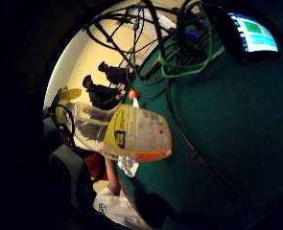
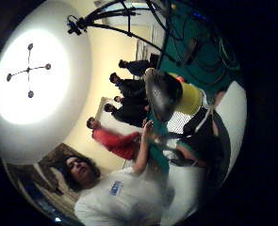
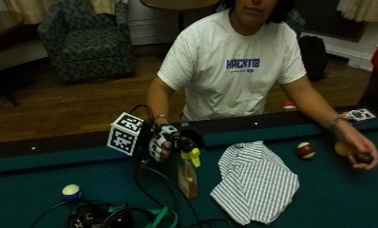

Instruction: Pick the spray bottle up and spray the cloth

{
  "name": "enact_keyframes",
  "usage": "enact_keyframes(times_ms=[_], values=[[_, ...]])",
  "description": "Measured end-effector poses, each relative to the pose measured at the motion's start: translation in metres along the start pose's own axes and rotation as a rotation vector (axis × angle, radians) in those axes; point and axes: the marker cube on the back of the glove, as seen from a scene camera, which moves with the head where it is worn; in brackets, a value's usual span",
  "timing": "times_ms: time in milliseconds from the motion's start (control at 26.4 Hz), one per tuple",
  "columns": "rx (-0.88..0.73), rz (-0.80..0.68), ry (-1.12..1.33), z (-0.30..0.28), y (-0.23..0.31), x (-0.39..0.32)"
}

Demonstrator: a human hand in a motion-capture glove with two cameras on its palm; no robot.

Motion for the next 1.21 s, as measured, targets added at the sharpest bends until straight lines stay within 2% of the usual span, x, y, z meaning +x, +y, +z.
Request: enact_keyframes(times_ms=[304,987,1100,1214], values=[[-0.093,0.016,0.051,0.025,0.001,-0.009],[-0.109,0.121,-0.061,0.079,-0.052,-0.001],[-0.104,0.081,-0.145,0.077,-0.053,-0.023],[-0.081,-0.029,-0.208,0.061,-0.055,-0.068]])
